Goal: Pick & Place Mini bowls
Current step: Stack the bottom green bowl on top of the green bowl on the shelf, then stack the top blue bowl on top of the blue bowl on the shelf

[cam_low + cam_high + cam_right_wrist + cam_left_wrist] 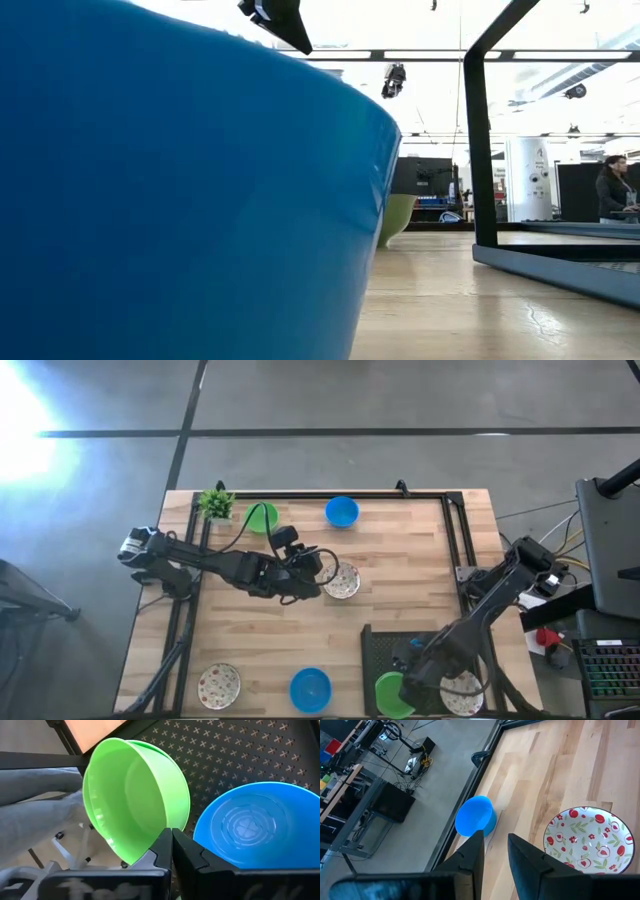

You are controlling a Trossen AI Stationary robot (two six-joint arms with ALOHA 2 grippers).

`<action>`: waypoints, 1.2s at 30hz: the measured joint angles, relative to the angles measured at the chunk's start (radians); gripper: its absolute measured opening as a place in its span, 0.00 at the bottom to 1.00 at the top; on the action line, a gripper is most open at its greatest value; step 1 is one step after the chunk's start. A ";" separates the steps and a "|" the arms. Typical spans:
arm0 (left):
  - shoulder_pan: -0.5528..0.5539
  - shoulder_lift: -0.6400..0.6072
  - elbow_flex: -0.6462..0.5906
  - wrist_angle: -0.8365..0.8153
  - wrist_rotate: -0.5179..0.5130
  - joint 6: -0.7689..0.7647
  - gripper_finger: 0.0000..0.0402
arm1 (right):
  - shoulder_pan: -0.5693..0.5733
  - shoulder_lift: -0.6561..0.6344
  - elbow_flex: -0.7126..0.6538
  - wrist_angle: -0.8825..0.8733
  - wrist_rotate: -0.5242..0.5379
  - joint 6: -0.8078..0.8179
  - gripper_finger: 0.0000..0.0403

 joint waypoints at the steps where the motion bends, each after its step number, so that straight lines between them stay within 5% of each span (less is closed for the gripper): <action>1: 0.000 0.000 0.000 0.000 0.000 0.000 0.22 | 0.000 0.003 -0.001 0.003 0.001 0.000 0.02; 20: 0.001 0.000 0.000 0.000 0.000 -0.001 0.22 | -0.002 -0.032 -0.041 -0.013 0.060 0.058 0.02; 36: 0.004 -0.020 0.000 -0.017 0.077 -0.101 0.22 | -0.056 -0.261 0.003 -0.313 0.523 0.100 0.02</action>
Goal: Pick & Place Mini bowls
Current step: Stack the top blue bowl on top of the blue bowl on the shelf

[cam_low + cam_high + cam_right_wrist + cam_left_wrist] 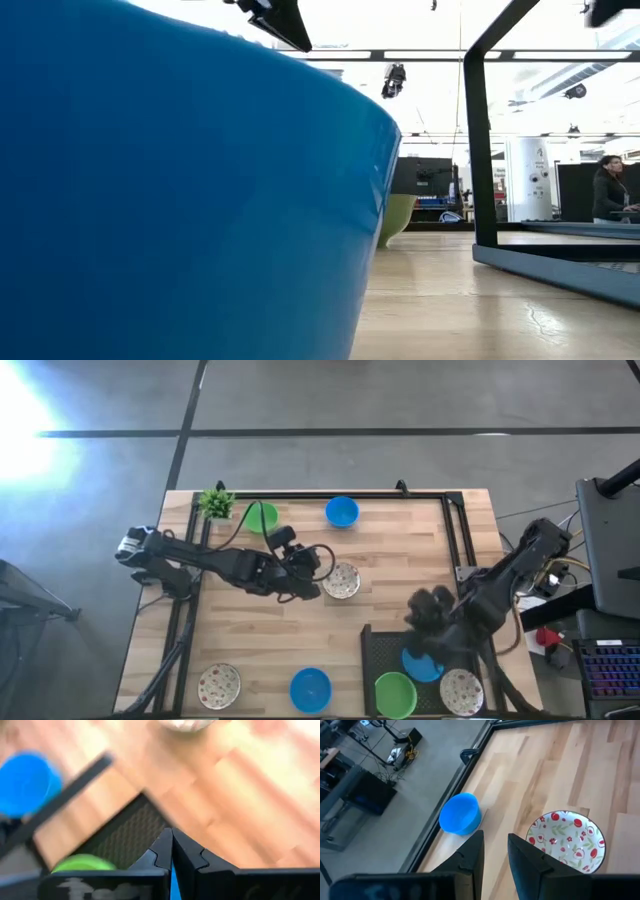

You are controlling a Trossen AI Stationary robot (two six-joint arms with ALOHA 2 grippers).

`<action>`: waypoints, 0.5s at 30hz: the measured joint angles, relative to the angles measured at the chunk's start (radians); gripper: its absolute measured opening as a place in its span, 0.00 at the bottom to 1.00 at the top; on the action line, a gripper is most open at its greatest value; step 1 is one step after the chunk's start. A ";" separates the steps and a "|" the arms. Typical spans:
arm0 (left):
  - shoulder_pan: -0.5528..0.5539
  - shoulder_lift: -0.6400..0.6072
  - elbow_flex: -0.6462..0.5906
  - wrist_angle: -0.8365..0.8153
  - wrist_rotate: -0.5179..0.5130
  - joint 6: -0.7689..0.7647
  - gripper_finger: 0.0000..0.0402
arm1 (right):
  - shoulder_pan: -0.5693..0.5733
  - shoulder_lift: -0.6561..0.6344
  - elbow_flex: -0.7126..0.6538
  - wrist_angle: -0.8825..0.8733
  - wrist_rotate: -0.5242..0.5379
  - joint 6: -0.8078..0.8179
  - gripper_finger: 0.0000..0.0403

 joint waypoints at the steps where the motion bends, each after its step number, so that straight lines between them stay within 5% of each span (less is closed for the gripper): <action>1: 0.000 -0.003 0.000 -0.001 0.000 -0.006 0.22 | -0.019 -0.014 0.000 -0.014 0.015 -0.006 0.02; 15: 0.000 -0.035 0.000 -0.003 0.001 -0.106 0.22 | -0.546 -0.132 -0.016 -0.003 0.033 -0.453 0.02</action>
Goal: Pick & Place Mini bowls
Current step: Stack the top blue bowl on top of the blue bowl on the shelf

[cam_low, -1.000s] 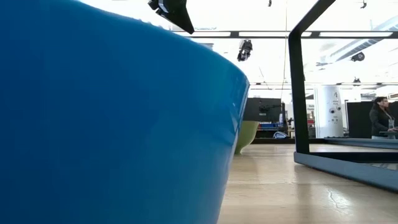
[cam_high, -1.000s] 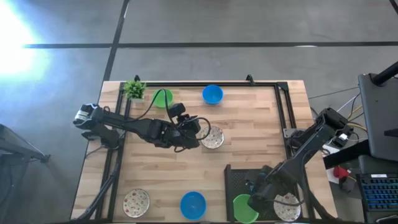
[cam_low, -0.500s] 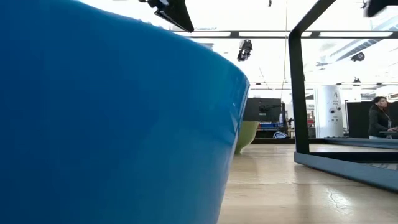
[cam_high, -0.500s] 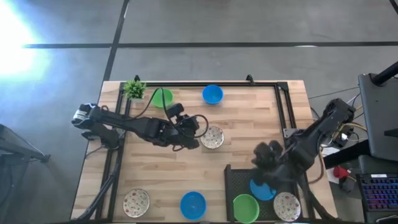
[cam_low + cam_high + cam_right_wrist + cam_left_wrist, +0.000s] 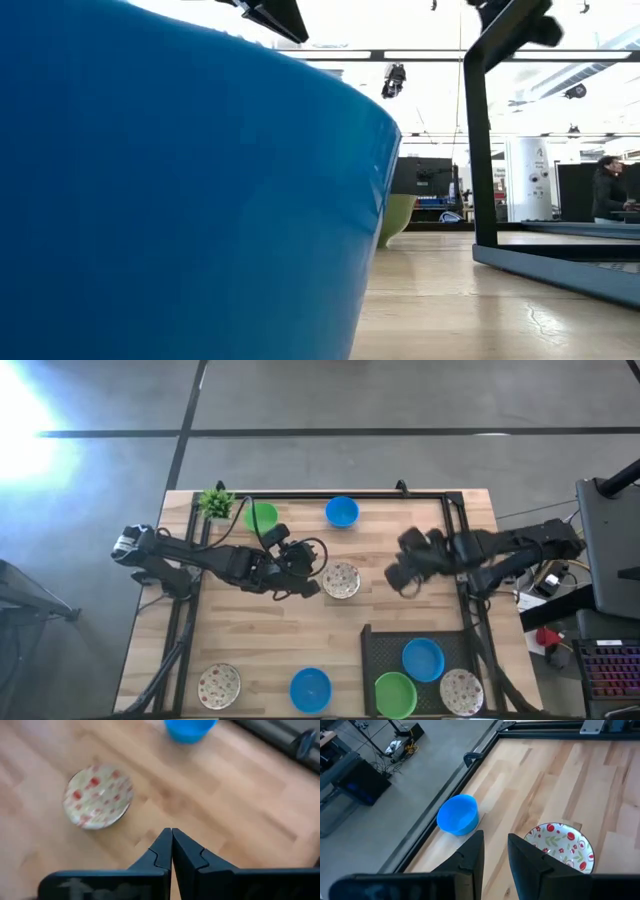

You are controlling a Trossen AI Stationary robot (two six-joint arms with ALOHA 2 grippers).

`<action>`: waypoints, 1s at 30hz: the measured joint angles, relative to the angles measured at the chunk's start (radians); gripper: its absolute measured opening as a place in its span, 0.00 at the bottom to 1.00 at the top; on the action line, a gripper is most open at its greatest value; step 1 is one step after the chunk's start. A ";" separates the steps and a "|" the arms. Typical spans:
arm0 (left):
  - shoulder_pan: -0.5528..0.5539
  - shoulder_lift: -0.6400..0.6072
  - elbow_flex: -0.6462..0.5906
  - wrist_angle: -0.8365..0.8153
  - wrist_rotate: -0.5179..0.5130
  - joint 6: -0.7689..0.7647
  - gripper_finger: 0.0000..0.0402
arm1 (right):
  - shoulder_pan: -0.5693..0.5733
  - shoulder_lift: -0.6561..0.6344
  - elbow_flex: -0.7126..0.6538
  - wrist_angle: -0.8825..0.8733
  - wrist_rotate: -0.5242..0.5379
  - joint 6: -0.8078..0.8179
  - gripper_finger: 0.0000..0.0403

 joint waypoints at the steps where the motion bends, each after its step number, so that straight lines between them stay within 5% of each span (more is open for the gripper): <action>1: 0.000 0.000 0.000 0.000 0.000 -0.007 0.22 | -0.041 -0.003 0.000 0.017 -0.017 -0.046 0.02; 13: 0.018 -0.001 0.000 0.000 0.019 -0.120 0.22 | -0.422 0.029 -0.016 0.318 -0.284 -0.474 0.02; 19: 0.037 -0.001 0.000 0.000 0.020 -0.134 0.22 | -0.496 0.067 -0.048 0.447 -0.380 -0.494 0.02; 30: 0.042 -0.001 0.000 0.000 0.027 -0.152 0.22 | -0.556 0.229 -0.047 0.557 -0.382 -0.393 0.05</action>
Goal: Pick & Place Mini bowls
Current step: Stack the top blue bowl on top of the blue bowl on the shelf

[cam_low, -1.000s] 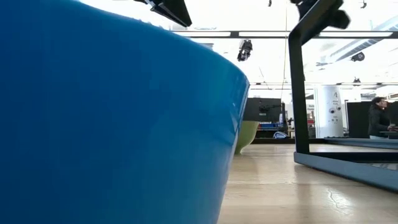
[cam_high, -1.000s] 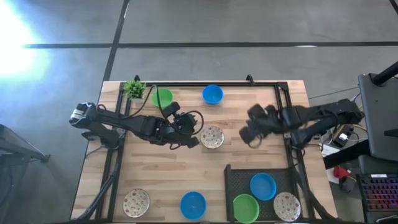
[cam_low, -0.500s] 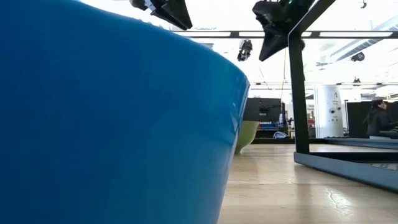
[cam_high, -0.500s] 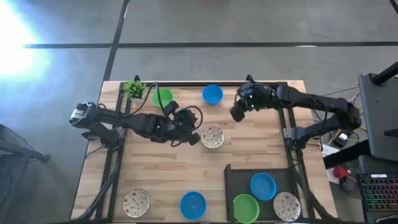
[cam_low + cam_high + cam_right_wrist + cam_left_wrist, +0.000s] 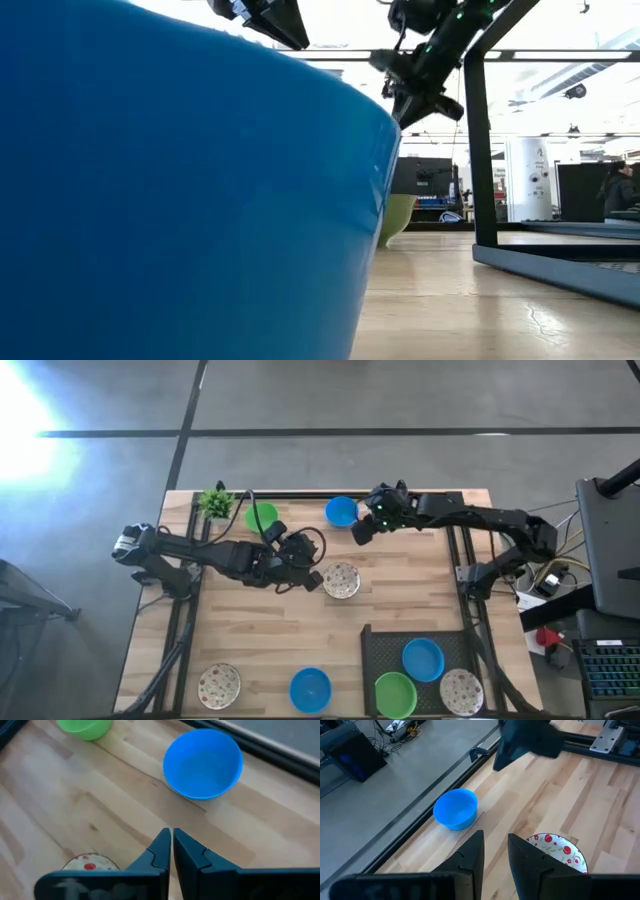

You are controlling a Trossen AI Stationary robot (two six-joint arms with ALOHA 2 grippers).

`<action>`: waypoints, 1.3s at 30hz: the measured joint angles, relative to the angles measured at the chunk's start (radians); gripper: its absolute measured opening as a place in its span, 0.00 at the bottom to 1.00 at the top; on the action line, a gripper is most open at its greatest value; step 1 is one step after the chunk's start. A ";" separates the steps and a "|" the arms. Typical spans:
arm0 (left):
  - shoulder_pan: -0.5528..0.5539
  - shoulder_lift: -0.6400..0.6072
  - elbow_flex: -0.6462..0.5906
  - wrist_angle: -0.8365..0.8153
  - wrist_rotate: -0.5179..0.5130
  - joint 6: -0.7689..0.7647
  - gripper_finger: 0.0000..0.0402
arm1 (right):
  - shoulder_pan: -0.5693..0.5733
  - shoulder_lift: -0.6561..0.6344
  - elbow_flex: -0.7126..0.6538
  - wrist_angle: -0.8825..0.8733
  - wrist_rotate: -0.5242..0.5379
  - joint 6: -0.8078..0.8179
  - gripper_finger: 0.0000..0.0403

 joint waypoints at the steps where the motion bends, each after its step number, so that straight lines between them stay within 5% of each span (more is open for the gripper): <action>1: 0.000 0.000 0.000 0.000 0.001 -0.001 0.22 | -0.004 0.013 0.000 0.001 -0.001 0.013 0.07; 10: 0.000 0.000 0.000 -0.002 0.001 0.002 0.22 | -0.009 0.105 0.000 0.002 -0.006 0.246 0.27; 15: 0.010 0.000 0.000 -0.067 0.006 -0.016 0.22 | -0.009 0.115 0.000 -0.015 -0.006 0.221 0.33; 22: 0.120 0.000 -0.004 -0.135 0.203 -0.057 0.22 | -0.007 0.022 -0.002 -0.037 0.003 0.209 0.33; 26: 0.203 0.000 -0.027 -0.133 0.223 -0.025 0.22 | 0.002 -0.043 -0.012 -0.039 0.006 0.207 0.32; 39: 0.480 0.104 -0.086 0.059 0.473 -0.030 0.22 | 0.039 -0.247 -0.079 -0.040 0.005 0.216 0.31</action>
